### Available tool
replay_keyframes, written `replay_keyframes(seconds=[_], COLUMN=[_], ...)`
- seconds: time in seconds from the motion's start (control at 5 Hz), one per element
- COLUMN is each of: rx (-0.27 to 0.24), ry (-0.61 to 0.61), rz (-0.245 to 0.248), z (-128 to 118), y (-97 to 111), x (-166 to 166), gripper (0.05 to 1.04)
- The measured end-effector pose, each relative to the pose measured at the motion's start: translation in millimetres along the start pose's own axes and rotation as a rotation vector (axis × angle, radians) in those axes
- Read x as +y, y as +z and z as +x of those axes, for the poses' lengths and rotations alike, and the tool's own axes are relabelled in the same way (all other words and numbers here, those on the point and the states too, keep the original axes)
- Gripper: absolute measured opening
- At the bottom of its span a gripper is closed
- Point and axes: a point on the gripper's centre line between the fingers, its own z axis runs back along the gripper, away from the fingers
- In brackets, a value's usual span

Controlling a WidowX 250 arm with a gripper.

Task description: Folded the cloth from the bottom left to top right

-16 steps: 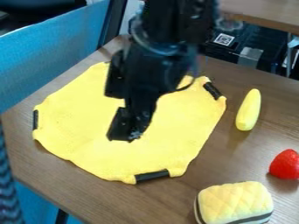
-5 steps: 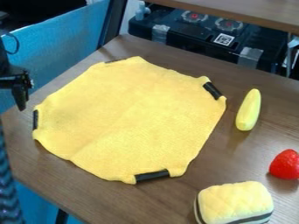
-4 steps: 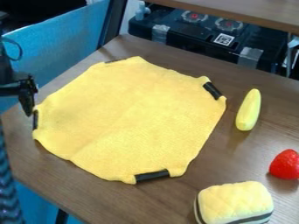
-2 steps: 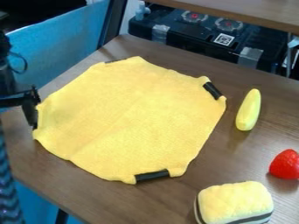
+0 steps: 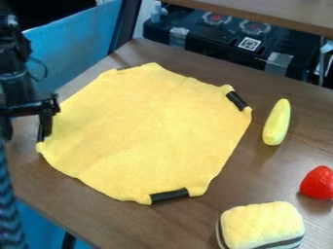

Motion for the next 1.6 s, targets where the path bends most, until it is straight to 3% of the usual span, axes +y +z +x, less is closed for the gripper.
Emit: replay_keyframes(seconds=[0.4, 0.8, 1.0, 1.2, 1.4, 1.6], rx=[0.001, 0.022, 0.043, 0.077, 0.103, 0.114], ry=[-0.004, -0.037, -0.064, -0.105, -0.064, -0.127], rz=[0.009, 0.035, 0.052, 0.099, 0.169, 0.131], z=[-0.3, -7.7, -14.4, -29.1, -35.3, -40.3], y=[-5.0, -9.1, -7.7, 0.6, 19.8, 23.6], x=[-6.6, -16.3, -13.8, -2.8, 16.6, -4.7], gripper=[0.948, 0.352, 0.161, 0.075, 0.061, 0.06])
